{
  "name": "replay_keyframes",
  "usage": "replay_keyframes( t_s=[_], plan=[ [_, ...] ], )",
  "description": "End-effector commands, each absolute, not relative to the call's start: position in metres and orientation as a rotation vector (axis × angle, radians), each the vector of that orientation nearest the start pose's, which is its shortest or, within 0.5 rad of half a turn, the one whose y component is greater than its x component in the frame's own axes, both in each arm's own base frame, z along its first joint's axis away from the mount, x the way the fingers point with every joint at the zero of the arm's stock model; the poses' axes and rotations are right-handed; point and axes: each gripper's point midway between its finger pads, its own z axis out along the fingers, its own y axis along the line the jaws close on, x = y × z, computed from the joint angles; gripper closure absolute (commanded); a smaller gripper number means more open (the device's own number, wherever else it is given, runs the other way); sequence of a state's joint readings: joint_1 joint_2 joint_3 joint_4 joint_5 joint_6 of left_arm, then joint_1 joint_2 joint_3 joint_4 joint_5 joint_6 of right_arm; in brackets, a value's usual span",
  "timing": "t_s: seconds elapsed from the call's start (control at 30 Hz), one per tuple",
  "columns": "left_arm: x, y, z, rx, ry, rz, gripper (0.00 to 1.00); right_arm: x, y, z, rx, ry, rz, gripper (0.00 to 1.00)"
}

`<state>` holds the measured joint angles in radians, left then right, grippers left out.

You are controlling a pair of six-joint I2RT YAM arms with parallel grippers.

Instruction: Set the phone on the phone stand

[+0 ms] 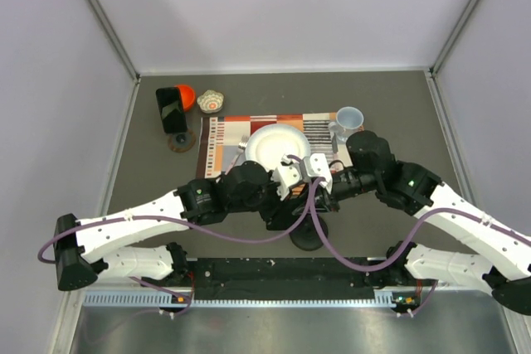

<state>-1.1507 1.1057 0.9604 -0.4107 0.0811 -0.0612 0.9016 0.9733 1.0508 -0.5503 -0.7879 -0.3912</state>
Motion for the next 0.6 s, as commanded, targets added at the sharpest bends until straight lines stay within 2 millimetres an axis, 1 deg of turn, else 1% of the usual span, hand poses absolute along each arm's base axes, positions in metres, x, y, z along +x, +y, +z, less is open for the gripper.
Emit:
replay_keyframes(
  t_s=[0.0,0.1,0.13,0.2,0.23,0.4,0.53,0.57],
  plan=[
    [0.115,-0.329,0.228,1.191,1.802,-0.886,1.0,0.087,0.3,0.307,-1.59,1.12,1.103,1.0],
    [0.119,-0.328,0.232,1.152,1.805,-0.876,1.0,0.086,0.298,0.303,-1.575,1.142,1.112,1.0],
    [0.119,-0.328,0.232,1.143,1.807,-0.876,1.0,0.085,0.297,0.297,-1.575,1.156,1.116,1.0],
    [0.12,-0.326,0.235,1.124,1.798,-0.873,1.0,0.084,0.295,0.295,-1.558,1.16,1.119,1.0],
    [0.12,-0.326,0.237,1.119,1.792,-0.878,1.0,0.083,0.295,0.29,-1.558,1.167,1.122,1.0],
    [0.125,-0.321,0.238,1.089,1.785,-0.853,1.0,0.08,0.291,0.284,-1.537,1.199,1.136,1.0],
    [0.132,-0.317,0.24,1.035,1.805,-0.822,1.0,0.078,0.289,0.28,-1.508,1.259,1.169,1.0],
    [0.138,-0.315,0.241,0.993,1.815,-0.79,1.0,0.078,0.288,0.278,-1.496,1.287,1.177,1.0]
  ],
)
